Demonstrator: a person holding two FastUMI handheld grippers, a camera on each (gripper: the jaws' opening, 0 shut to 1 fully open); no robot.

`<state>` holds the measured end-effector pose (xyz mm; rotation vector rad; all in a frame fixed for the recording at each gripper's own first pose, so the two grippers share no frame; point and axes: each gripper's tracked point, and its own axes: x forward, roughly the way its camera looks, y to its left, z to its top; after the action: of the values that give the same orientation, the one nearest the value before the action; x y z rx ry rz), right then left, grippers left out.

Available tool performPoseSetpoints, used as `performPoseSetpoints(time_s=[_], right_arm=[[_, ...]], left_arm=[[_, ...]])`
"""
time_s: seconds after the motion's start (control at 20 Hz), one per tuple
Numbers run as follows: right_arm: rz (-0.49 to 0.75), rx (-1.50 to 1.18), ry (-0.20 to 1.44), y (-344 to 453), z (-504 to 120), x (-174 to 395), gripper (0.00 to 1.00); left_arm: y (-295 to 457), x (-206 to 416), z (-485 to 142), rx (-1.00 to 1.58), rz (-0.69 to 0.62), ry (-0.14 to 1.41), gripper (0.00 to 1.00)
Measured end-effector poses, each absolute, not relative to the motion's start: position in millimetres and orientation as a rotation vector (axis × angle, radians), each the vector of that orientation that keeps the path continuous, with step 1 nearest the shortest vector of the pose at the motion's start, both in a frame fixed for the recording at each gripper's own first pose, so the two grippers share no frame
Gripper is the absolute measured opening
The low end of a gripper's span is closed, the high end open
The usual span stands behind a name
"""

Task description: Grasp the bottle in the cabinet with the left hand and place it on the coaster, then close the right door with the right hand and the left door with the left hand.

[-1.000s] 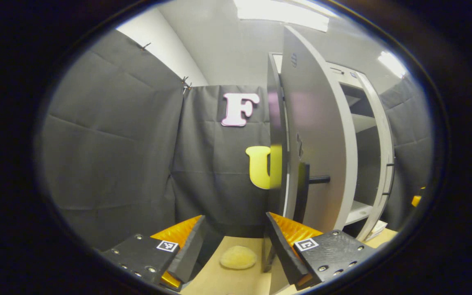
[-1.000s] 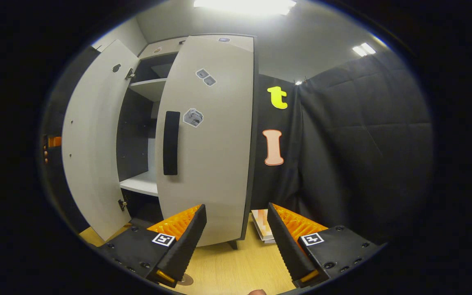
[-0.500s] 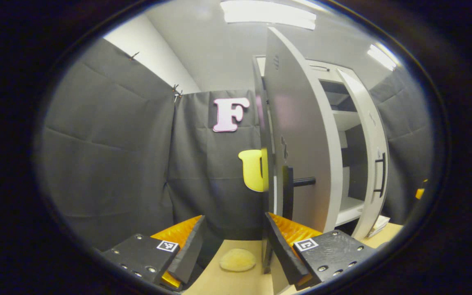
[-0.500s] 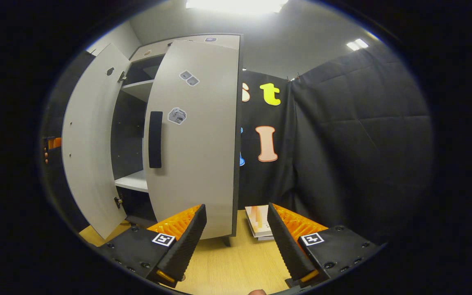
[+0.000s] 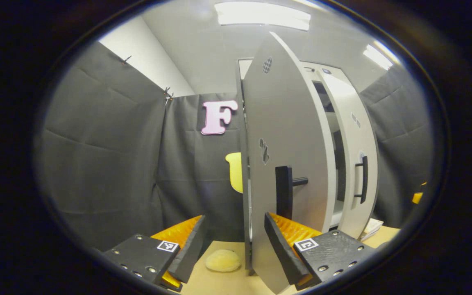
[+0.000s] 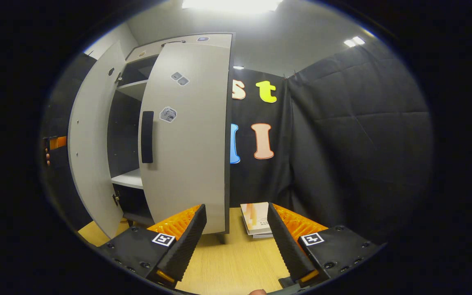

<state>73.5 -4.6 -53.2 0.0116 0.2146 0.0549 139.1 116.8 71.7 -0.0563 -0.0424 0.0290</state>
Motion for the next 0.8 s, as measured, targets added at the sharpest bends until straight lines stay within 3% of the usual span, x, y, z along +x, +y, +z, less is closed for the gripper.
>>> performPoseSetpoints(time_s=[0.8], right_arm=[[-0.015, -0.003, 0.219, -63.3, -56.7, 58.3, 0.95]], left_arm=[[15.7, 175.0, 70.1, -0.131, -0.085, -0.032, 0.88]])
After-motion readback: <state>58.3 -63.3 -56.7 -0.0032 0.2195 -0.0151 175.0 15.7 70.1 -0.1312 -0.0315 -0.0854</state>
